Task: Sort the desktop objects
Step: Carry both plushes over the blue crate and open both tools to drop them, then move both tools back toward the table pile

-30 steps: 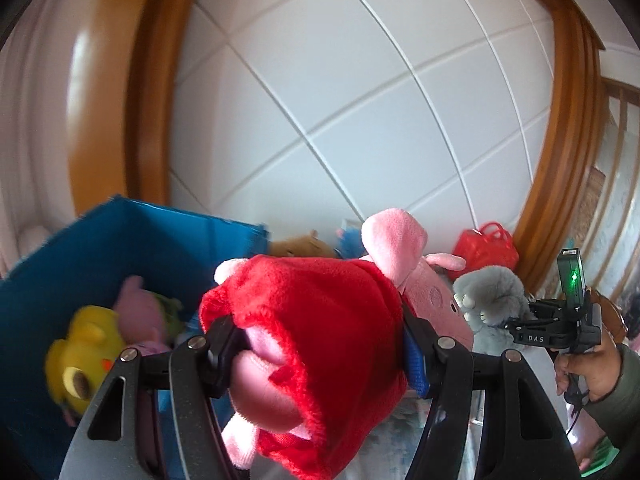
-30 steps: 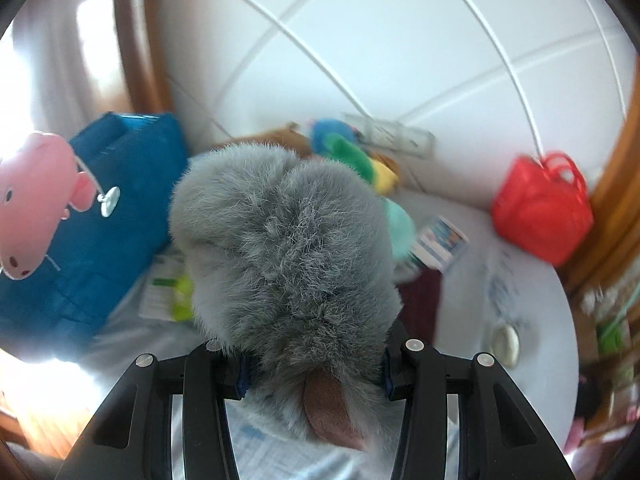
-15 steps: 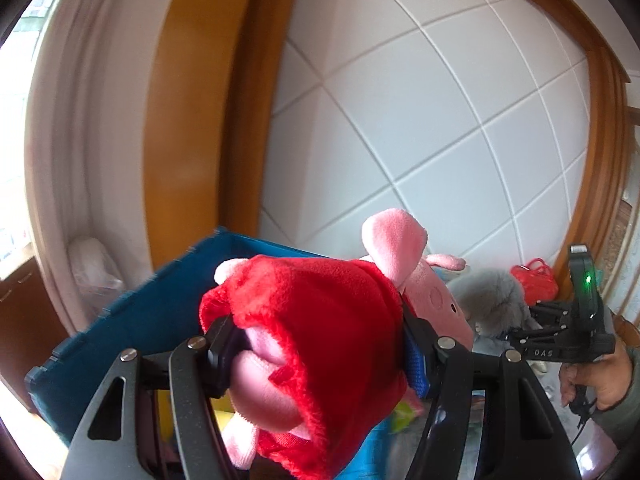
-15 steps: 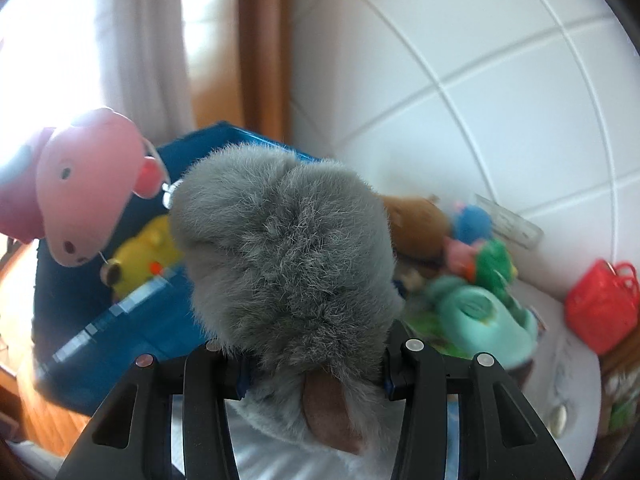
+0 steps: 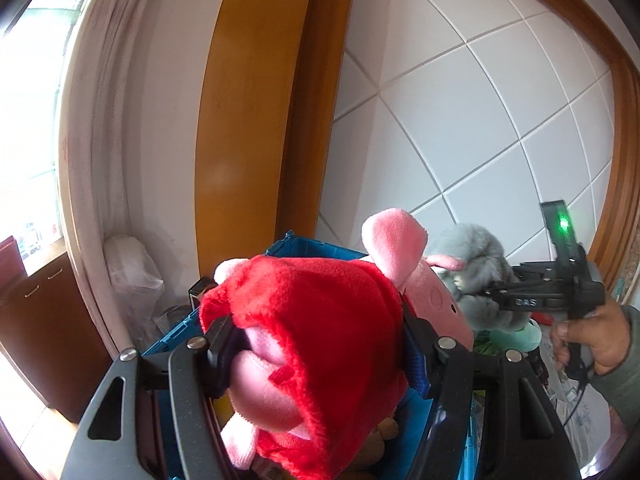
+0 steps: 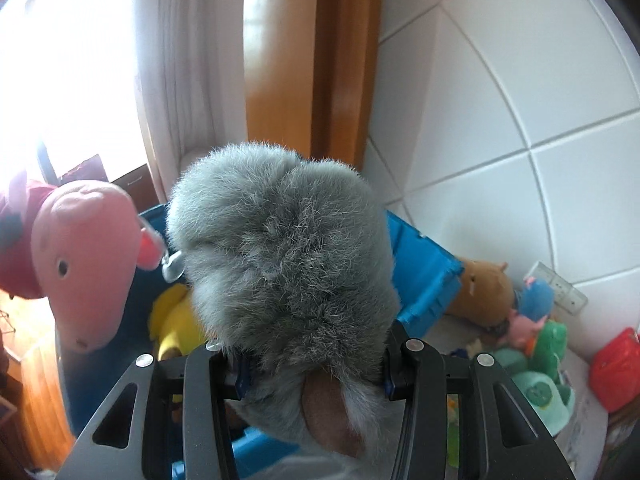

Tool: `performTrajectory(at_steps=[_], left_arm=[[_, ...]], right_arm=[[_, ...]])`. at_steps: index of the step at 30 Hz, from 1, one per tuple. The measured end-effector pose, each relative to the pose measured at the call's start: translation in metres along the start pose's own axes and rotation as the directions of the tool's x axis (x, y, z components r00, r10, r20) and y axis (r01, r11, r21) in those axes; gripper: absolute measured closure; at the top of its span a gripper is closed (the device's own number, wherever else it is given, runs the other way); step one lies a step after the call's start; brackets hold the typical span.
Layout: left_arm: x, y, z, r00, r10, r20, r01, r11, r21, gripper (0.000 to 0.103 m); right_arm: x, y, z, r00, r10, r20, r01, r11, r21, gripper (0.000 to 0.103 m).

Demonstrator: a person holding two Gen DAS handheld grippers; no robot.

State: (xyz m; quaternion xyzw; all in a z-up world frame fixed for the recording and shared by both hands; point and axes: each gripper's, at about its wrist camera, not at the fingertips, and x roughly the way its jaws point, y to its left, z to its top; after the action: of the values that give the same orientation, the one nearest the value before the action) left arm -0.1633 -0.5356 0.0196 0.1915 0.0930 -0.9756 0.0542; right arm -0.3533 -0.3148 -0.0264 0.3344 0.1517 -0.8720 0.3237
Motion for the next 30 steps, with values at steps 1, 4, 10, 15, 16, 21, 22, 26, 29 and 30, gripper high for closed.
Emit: performTrajectory(at_steps=[1, 4, 10, 15, 16, 21, 22, 26, 29, 30], left_arm=[[0.000, 0.002, 0.000, 1.000, -0.002, -0.001, 0.002, 1.000, 0.001, 0.039], [0.000, 0.005, 0.001, 1.000, -0.019, -0.001, 0.019, 1.000, 0.007, 0.033], [0.019, -0.009, -0.003, 0.998, -0.034, -0.052, 0.036, 0.999, 0.035, 0.000], [0.017, -0.005, 0.001, 0.998, -0.031, -0.052, 0.032, 0.999, 0.018, 0.000], [0.017, -0.005, 0.002, 0.998, -0.029, -0.055, 0.030, 0.999, 0.020, 0.000], [0.025, -0.010, 0.001, 0.998, -0.035, -0.054, 0.037, 0.999, 0.024, 0.000], [0.025, -0.013, 0.001, 0.998, -0.041, -0.054, 0.042, 0.999, 0.027, 0.000], [0.032, -0.035, -0.004, 0.996, -0.067, -0.060, 0.070, 0.997, 0.043, 0.000], [0.039, -0.058, -0.007, 0.993, -0.093, -0.071, 0.097, 0.994, 0.057, 0.000], [0.041, -0.066, -0.007, 0.992, -0.100, -0.075, 0.105, 0.993, 0.062, 0.000]], right_arm=[[0.005, 0.002, 0.004, 1.000, 0.002, -0.005, -0.002, 1.000, 0.000, 0.059], [0.018, 0.009, 0.014, 1.000, 0.005, -0.012, -0.005, 1.000, 0.001, 0.059], [0.028, 0.015, 0.022, 1.000, -0.031, 0.000, 0.031, 0.999, -0.011, 0.002], [0.029, 0.007, 0.015, 1.000, -0.025, -0.009, 0.025, 0.999, 0.021, 0.000], [0.028, 0.005, 0.012, 1.000, -0.025, -0.010, 0.025, 0.999, 0.026, 0.000], [0.023, -0.005, 0.002, 1.000, -0.023, -0.008, 0.023, 0.998, 0.051, 0.000], [0.020, -0.007, 0.000, 1.000, -0.023, -0.006, 0.023, 0.998, 0.055, 0.000], [0.004, -0.018, -0.016, 1.000, -0.025, 0.011, 0.024, 0.997, 0.075, 0.000], [-0.009, -0.030, -0.030, 0.999, -0.029, 0.019, 0.027, 0.995, 0.098, 0.000], [-0.014, -0.037, -0.037, 0.999, -0.033, 0.022, 0.031, 0.994, 0.106, 0.000]])
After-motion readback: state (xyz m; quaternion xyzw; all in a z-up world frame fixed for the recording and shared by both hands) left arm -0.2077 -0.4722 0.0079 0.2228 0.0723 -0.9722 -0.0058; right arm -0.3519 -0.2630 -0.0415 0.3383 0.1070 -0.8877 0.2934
